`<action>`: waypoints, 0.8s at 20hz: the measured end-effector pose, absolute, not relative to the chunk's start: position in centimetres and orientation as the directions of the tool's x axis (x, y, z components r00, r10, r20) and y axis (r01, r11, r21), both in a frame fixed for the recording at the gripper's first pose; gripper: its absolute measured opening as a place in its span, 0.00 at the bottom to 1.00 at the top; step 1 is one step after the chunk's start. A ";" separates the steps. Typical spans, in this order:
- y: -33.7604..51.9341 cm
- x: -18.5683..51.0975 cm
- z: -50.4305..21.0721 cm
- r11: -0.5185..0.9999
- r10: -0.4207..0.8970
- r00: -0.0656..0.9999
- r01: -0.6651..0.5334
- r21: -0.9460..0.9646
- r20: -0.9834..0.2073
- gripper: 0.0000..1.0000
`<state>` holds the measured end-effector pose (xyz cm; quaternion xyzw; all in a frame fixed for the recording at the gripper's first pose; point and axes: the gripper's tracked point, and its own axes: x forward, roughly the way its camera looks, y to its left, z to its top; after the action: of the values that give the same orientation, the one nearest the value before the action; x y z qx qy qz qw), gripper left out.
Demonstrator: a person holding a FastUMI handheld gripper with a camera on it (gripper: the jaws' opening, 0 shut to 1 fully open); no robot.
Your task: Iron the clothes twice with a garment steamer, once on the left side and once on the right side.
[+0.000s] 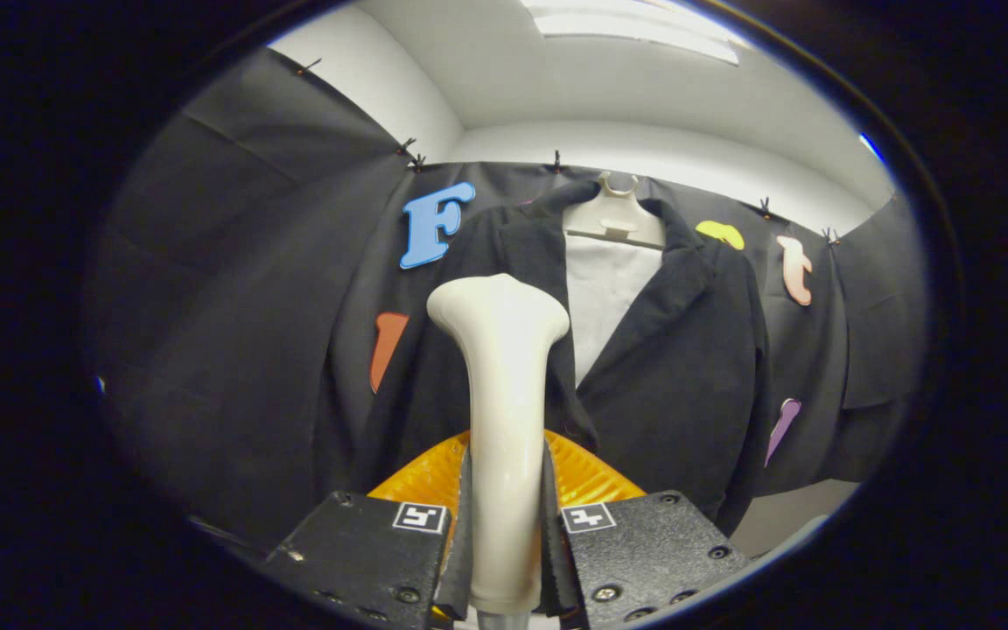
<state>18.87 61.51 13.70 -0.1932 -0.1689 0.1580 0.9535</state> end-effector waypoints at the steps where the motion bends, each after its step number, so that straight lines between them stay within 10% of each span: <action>1: 61.3 18.8 13.1 0.875 0.363 0.898 -0.235 -0.424 0.251 0.35; 16: 58.3 18.7 2.7 0.851 0.240 0.969 -0.183 -0.493 0.053 0.34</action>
<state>18.74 58.33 2.67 -0.2500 -0.0562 0.1101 0.9603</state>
